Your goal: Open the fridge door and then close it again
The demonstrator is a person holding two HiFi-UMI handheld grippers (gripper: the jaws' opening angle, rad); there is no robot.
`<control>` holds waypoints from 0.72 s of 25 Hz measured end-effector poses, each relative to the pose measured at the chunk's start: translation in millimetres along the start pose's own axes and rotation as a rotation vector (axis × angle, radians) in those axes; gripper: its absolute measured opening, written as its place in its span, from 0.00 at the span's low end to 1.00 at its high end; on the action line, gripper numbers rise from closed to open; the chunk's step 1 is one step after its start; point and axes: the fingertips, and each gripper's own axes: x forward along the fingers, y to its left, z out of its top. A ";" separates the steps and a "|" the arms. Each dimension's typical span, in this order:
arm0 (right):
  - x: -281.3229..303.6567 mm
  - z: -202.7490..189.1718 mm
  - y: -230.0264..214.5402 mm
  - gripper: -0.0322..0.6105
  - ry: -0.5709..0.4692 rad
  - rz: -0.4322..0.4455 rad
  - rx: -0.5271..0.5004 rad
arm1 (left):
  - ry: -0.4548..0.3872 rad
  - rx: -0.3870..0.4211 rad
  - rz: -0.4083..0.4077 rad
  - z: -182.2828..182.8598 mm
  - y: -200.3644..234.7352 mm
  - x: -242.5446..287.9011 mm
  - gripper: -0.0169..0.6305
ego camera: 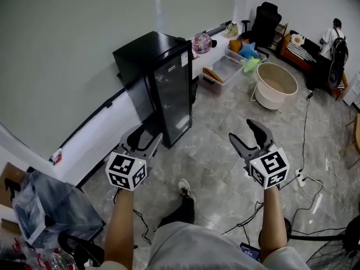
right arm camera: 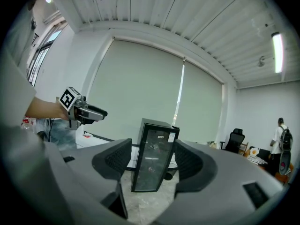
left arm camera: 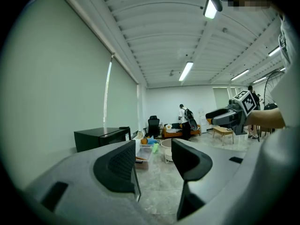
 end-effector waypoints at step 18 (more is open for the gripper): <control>254.9 5.6 -129.5 0.47 0.088 0.072 -0.090 | 0.074 -0.091 0.069 -37.1 179.5 202.3 0.33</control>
